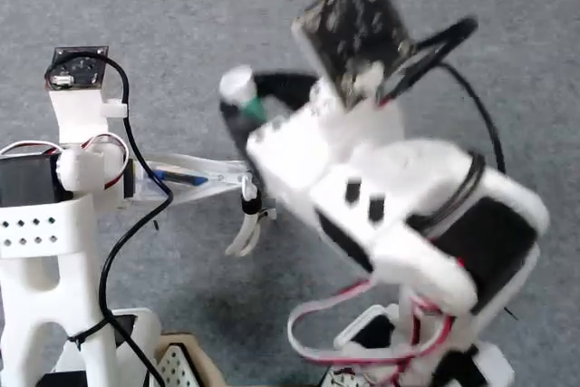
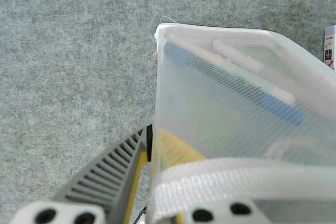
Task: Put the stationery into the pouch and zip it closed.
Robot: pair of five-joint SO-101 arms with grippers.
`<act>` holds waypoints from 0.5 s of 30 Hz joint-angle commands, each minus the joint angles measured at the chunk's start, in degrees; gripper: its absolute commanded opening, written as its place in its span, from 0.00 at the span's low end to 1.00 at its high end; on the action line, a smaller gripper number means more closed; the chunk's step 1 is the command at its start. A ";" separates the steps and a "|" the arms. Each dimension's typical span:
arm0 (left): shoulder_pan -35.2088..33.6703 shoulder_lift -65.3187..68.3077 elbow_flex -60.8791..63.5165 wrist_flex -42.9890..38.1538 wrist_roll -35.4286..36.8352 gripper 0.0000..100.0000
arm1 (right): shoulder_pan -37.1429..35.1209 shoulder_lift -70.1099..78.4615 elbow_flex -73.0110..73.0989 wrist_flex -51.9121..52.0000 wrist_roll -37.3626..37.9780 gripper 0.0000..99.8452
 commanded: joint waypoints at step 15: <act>-1.10 -1.41 2.07 0.70 0.53 0.03 | -10.81 -4.88 40.75 -24.26 0.44 0.01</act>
